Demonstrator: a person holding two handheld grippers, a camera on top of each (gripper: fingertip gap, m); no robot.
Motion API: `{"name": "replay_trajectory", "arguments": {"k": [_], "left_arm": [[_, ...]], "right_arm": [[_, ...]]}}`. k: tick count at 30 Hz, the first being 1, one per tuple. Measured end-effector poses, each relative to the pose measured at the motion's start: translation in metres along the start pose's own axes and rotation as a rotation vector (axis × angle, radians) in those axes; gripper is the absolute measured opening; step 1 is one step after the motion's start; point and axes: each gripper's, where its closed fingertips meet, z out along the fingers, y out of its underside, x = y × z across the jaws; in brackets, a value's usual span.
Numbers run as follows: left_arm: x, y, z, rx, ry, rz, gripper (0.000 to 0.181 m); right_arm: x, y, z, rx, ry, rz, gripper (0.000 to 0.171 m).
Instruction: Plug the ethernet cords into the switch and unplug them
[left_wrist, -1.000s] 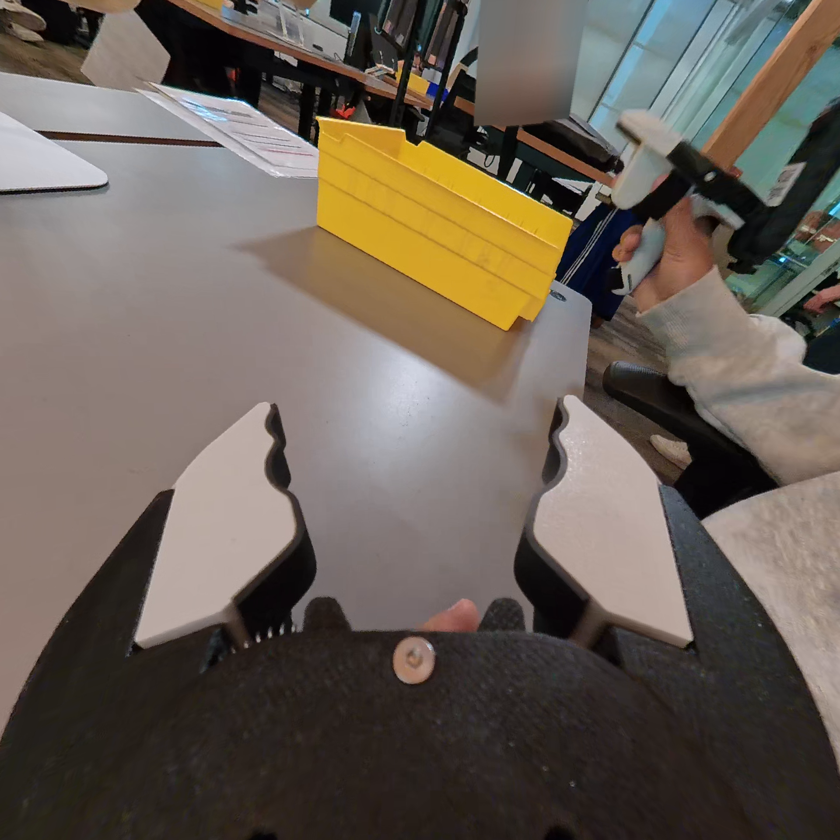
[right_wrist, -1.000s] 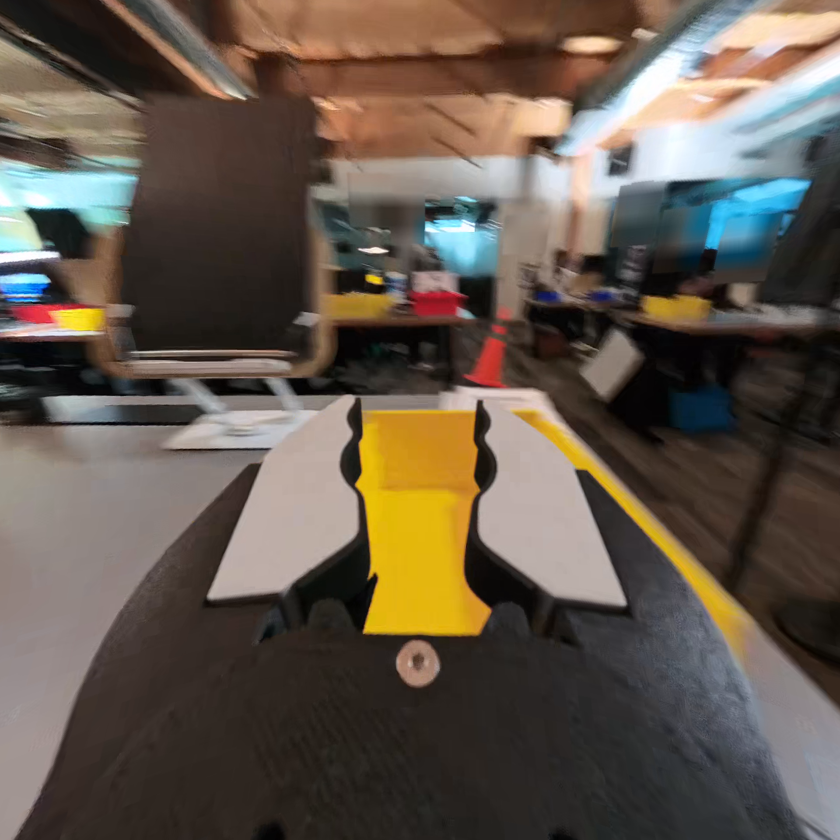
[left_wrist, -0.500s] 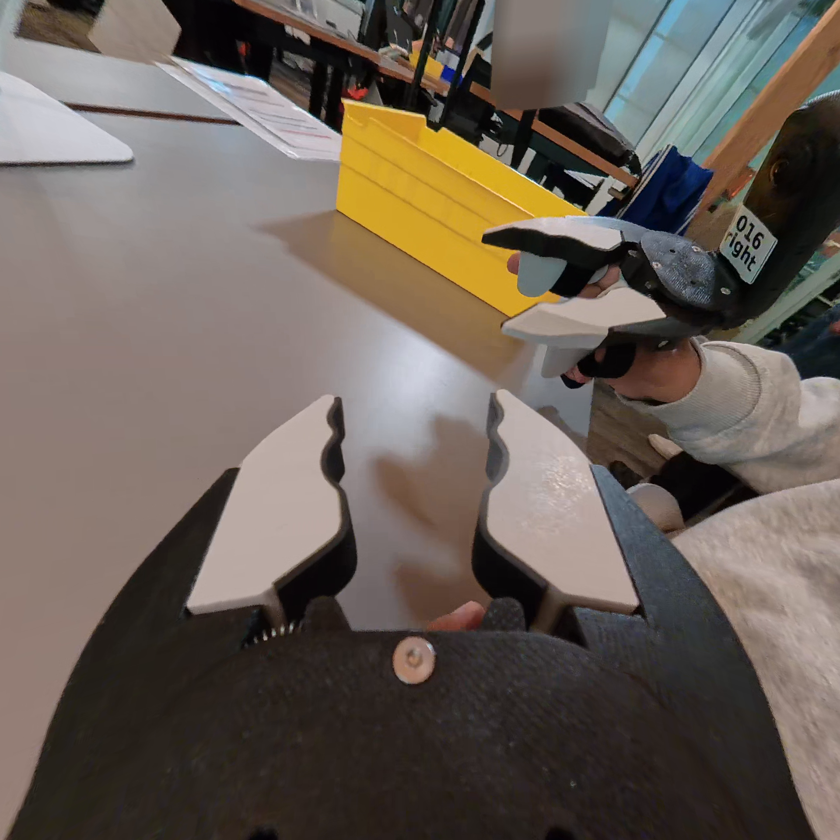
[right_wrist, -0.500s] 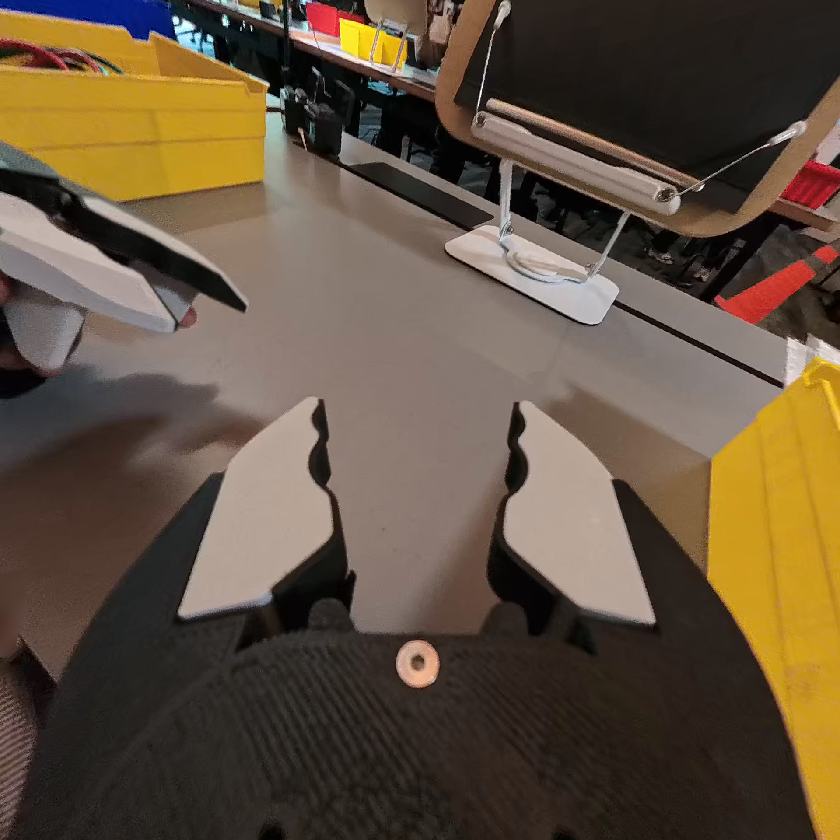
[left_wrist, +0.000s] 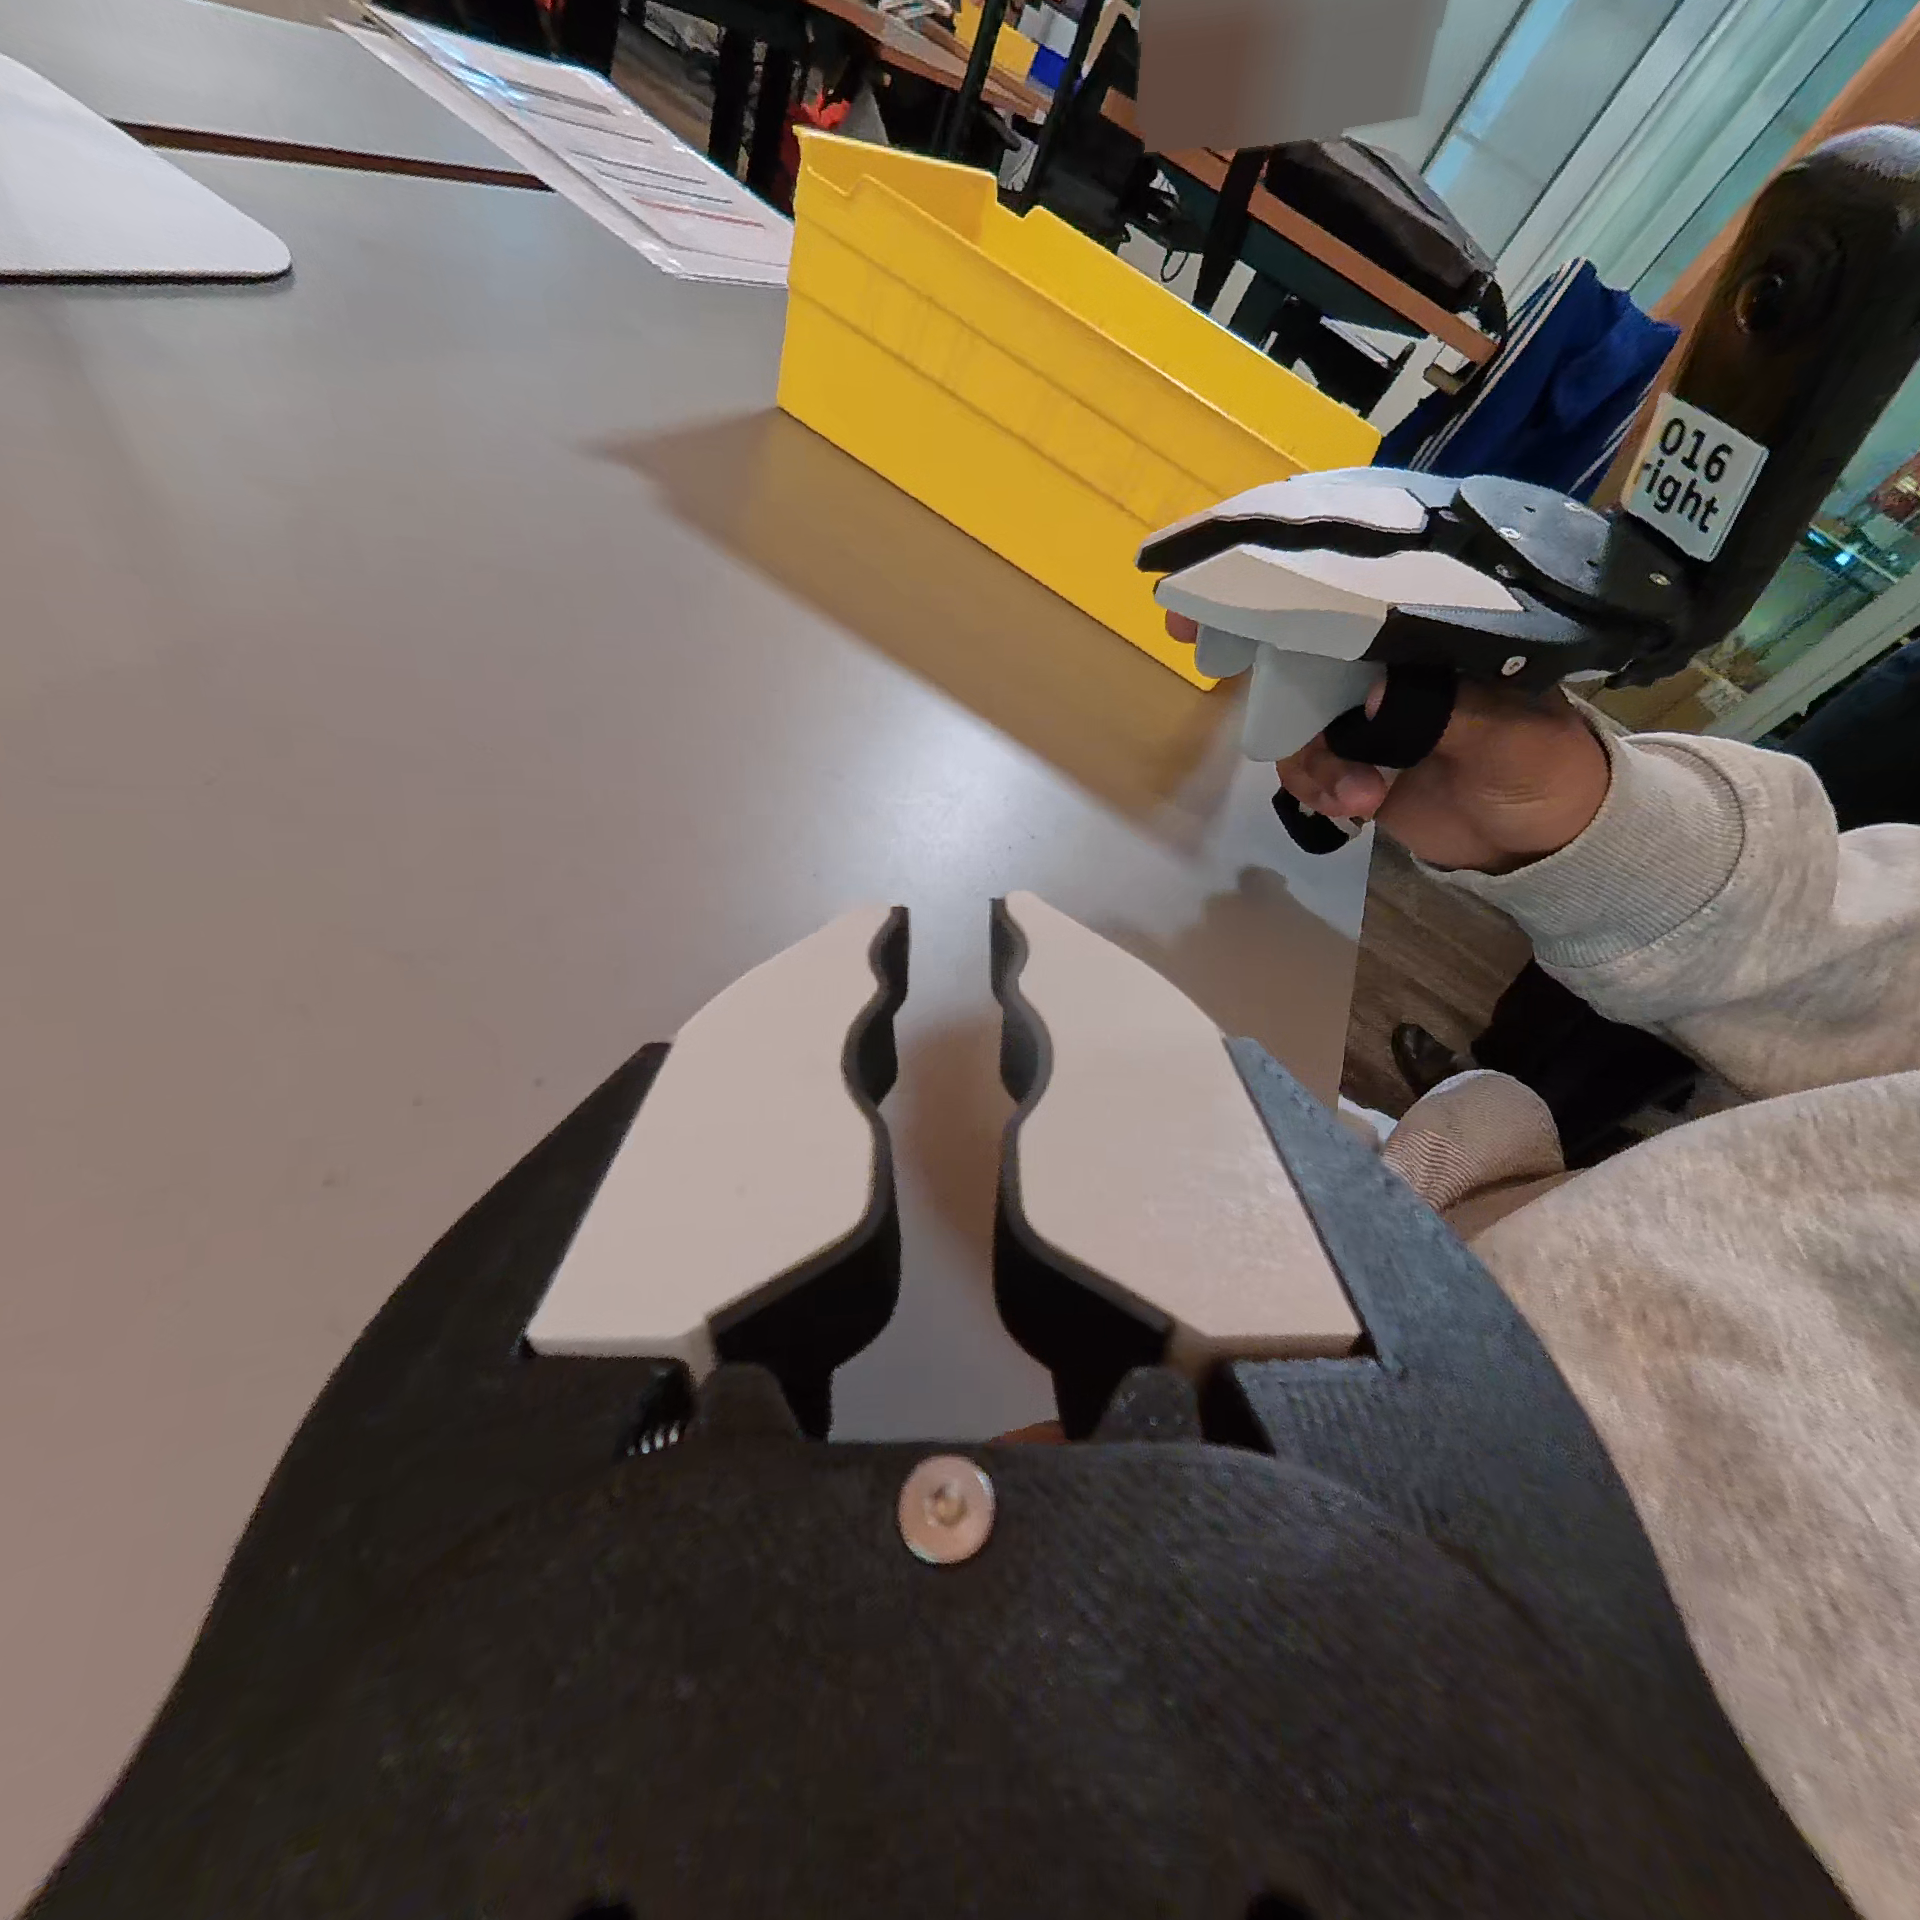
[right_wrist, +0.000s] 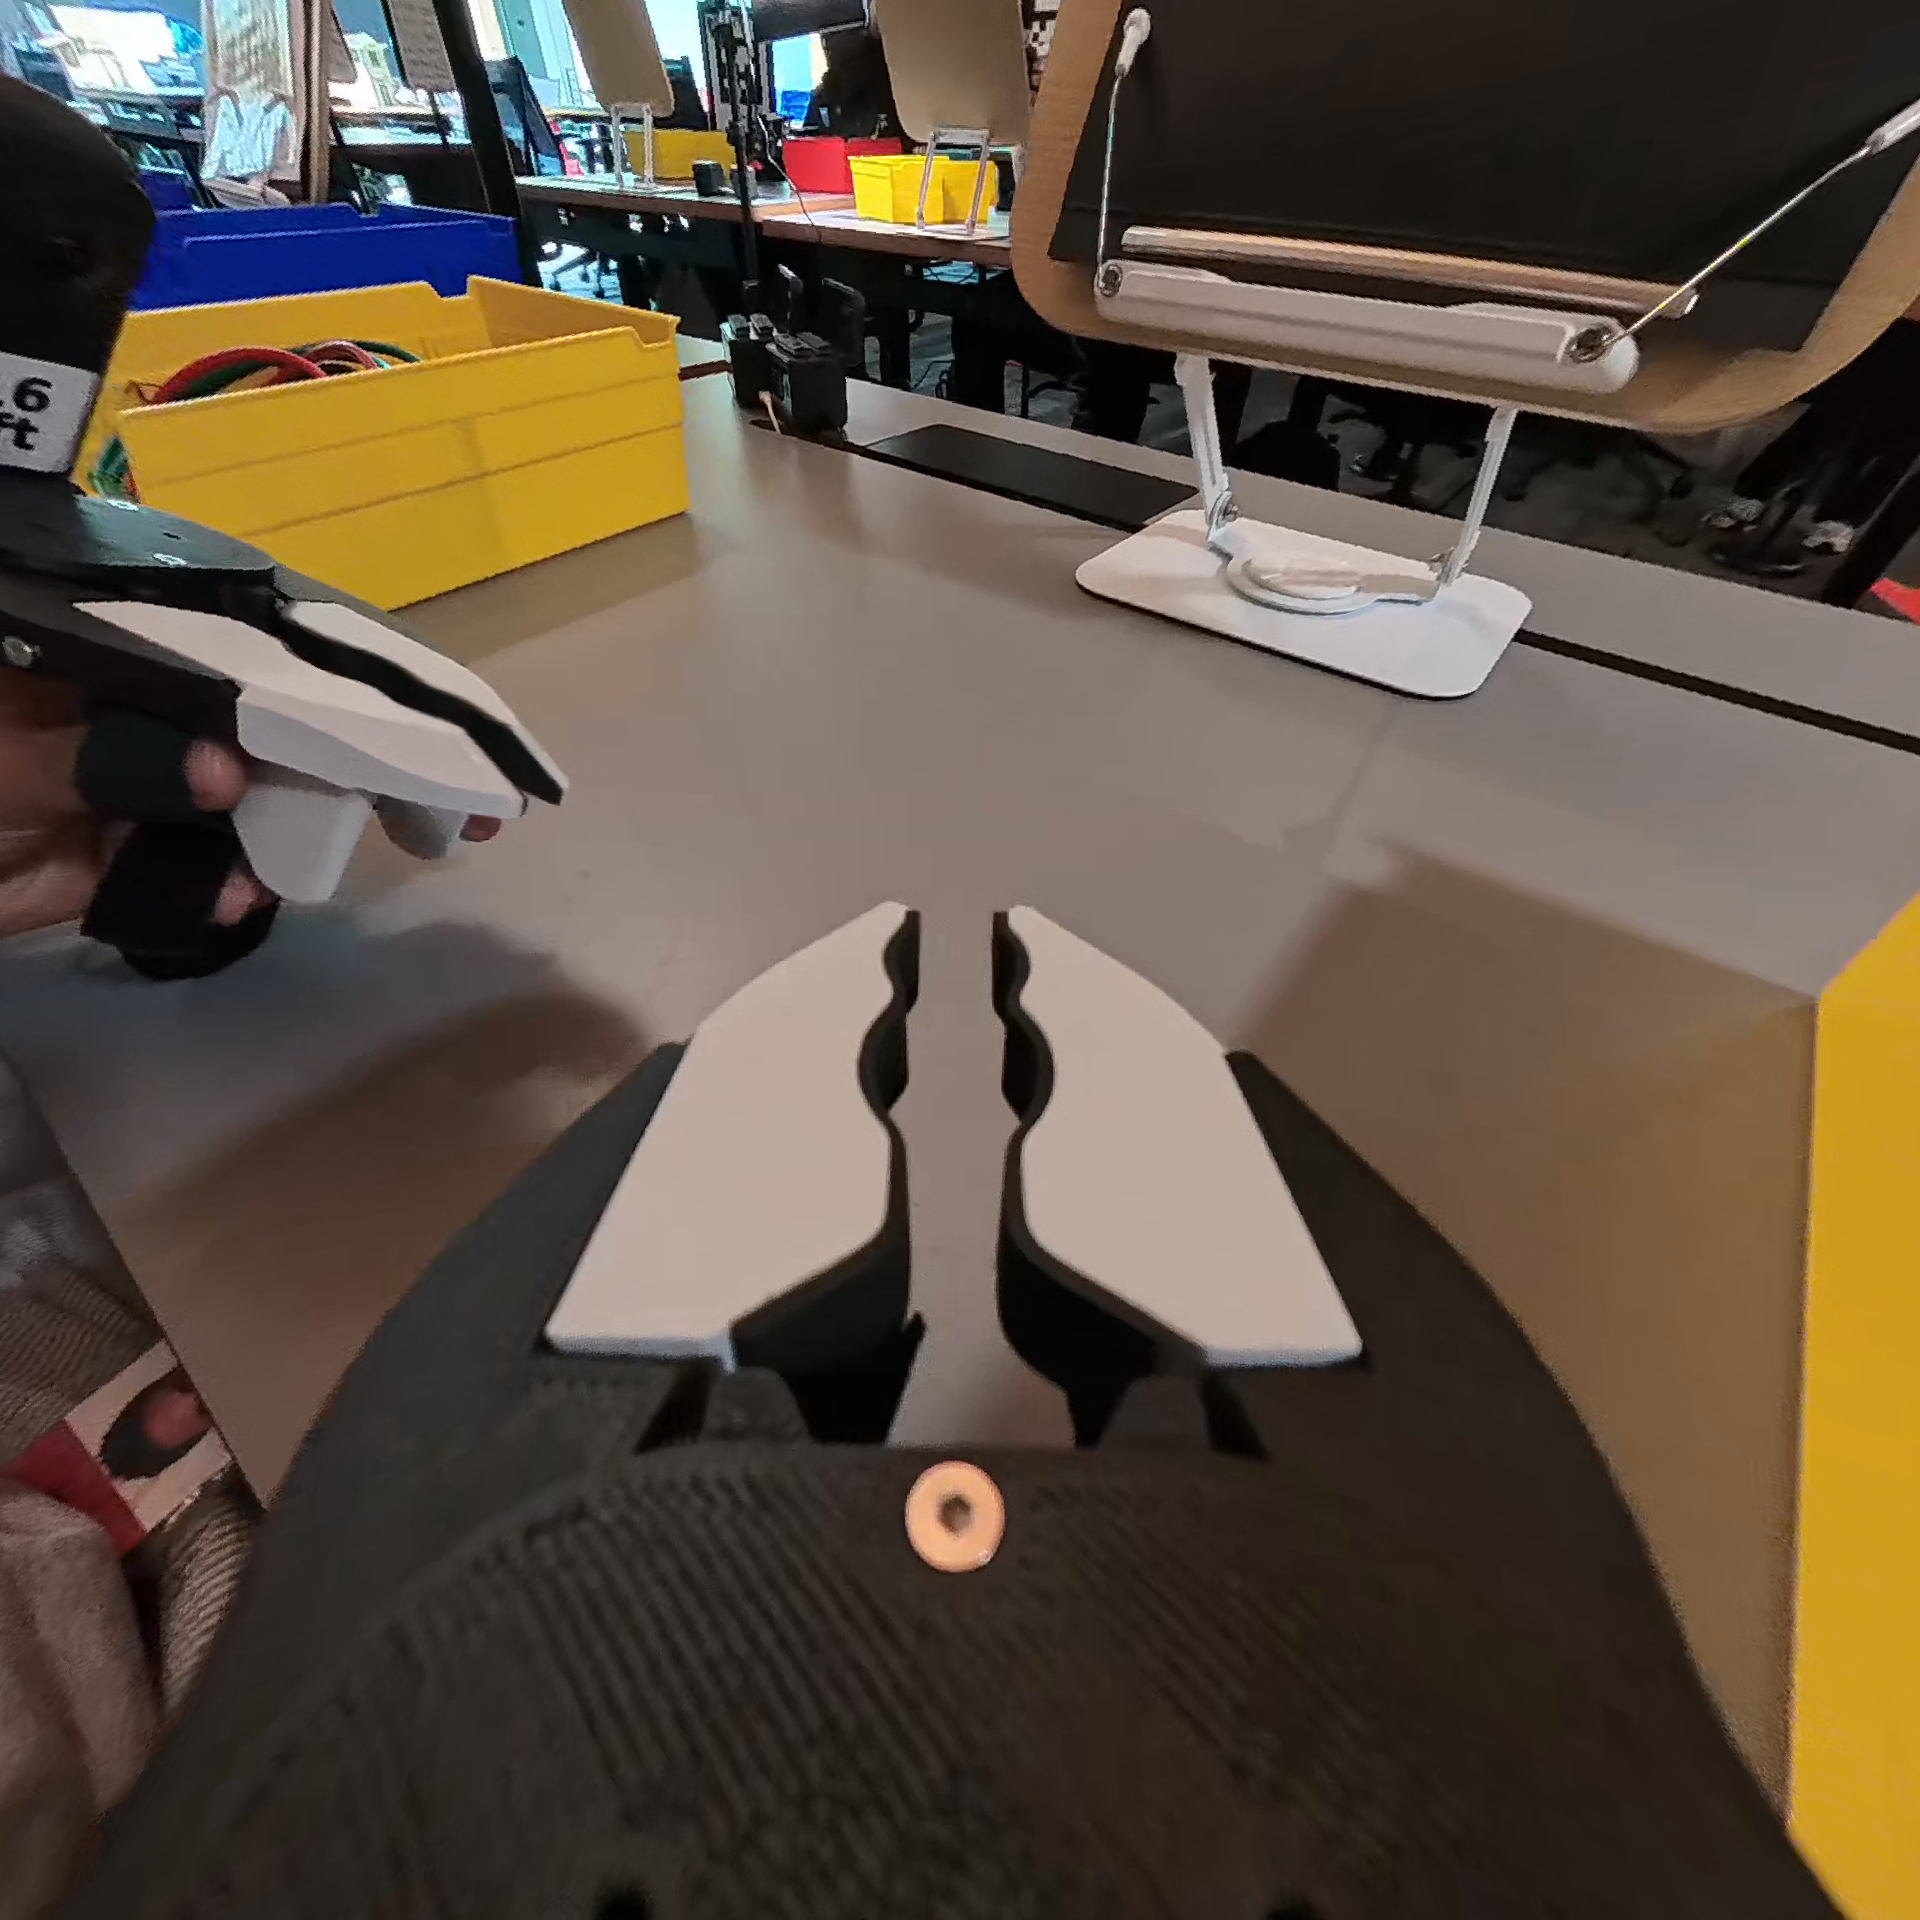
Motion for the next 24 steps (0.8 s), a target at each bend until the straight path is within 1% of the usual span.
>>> {"name": "replay_trajectory", "arguments": {"k": [1, 3, 8, 11, 12, 13, 14, 17, 18, 19, 20, 21, 22, 24], "left_arm": [[0.001, 0.0, 0.0, -0.001, 0.005, 0.007, 0.009], [0.003, 0.0, -0.001, -0.003, 0.012, 0.02, 0.0], [0.009, -0.001, -0.002, 0.001, 0.038, 0.033, 0.0], [0.011, -0.001, -0.002, -0.001, 0.052, 0.024, 0.0], [0.011, -0.001, -0.002, 0.0, 0.055, 0.021, 0.0], [0.011, -0.001, -0.002, 0.002, 0.056, 0.016, 0.003], [0.011, -0.001, -0.002, 0.003, 0.058, 0.009, 0.004], [0.009, -0.002, -0.001, 0.008, 0.061, -0.009, 0.009], [0.009, -0.002, -0.001, 0.01, 0.059, -0.014, 0.011], [0.008, -0.003, -0.001, 0.012, 0.057, -0.017, 0.013], [0.007, -0.003, -0.001, 0.014, 0.054, -0.018, 0.015], [0.006, -0.003, -0.001, 0.016, 0.05, -0.018, 0.017], [0.005, -0.003, -0.001, 0.017, 0.045, -0.015, 0.018], [0.002, -0.005, -0.003, 0.023, 0.026, 0.0, 0.02]], "right_arm": [[0.0, 0.001, 0.0, -0.003, -0.005, 0.008, 0.014], [-0.001, 0.002, 0.001, -0.007, -0.018, 0.023, 0.016], [-0.005, 0.002, 0.003, -0.001, -0.066, 0.051, 0.027], [-0.006, 0.005, 0.006, -0.017, -0.083, 0.052, 0.028], [-0.007, 0.005, 0.005, -0.019, -0.09, 0.046, 0.021], [-0.009, 0.005, 0.005, -0.018, -0.099, 0.037, 0.003], [-0.01, 0.005, 0.005, -0.02, -0.108, 0.032, 0.0], [-0.011, 0.005, 0.005, -0.02, -0.102, 0.022, 0.0], [-0.011, 0.004, 0.005, -0.01, -0.099, 0.02, 0.008], [-0.011, 0.003, 0.005, -0.004, -0.099, 0.02, 0.021], [-0.011, 0.003, 0.005, -0.005, -0.104, 0.022, 0.025], [-0.013, 0.003, 0.004, -0.008, -0.115, 0.021, 0.009], [-0.013, 0.003, 0.003, -0.009, -0.12, 0.022, 0.0], [-0.011, 0.004, 0.003, -0.009, -0.112, 0.035, 0.002]]}}
